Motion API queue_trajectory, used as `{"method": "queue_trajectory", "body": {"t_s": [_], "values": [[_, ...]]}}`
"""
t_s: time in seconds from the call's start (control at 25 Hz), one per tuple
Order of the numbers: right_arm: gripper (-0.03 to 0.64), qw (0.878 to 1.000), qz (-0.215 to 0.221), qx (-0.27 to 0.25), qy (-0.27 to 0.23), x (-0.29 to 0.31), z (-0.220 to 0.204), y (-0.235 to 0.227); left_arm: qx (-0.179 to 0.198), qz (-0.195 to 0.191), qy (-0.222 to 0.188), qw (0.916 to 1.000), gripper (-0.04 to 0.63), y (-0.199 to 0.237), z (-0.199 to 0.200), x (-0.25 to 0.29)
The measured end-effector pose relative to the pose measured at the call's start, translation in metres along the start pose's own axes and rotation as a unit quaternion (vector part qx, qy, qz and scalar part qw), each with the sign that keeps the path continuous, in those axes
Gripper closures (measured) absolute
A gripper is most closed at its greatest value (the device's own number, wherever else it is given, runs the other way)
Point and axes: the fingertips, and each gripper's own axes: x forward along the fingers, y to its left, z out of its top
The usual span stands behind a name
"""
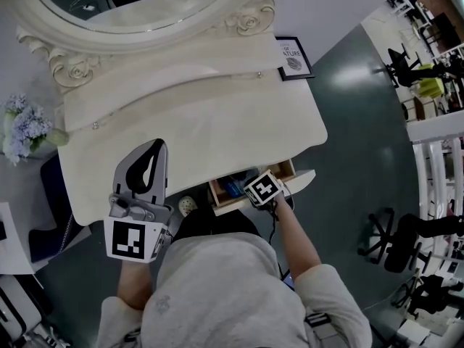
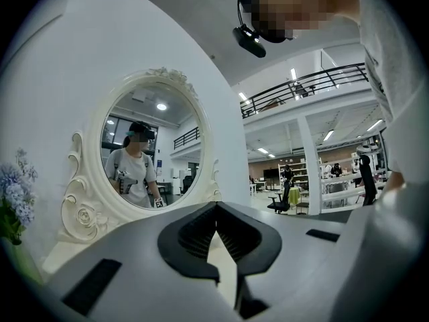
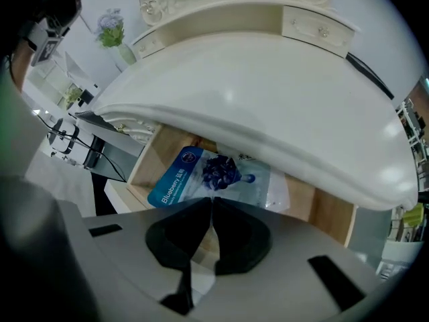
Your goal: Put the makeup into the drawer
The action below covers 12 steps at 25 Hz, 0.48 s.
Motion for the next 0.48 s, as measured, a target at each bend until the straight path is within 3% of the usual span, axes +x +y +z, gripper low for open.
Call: {"method": "queue_trajectory", "body": {"t_s": [0.32,0.48], "values": [[0.584,1.0,-0.021,-0.017,0.014,0.004,0.006,-0.002,-0.001,0.001,-0.002,1.0,0.581,-0.001,0.001,0.001],[0.58,0.999,0.009,-0.003,0.049,0.008,-0.002,0.016,0.0,0.002,-0.002,1.0,0.581,-0.001,0.003,0.002]]}}
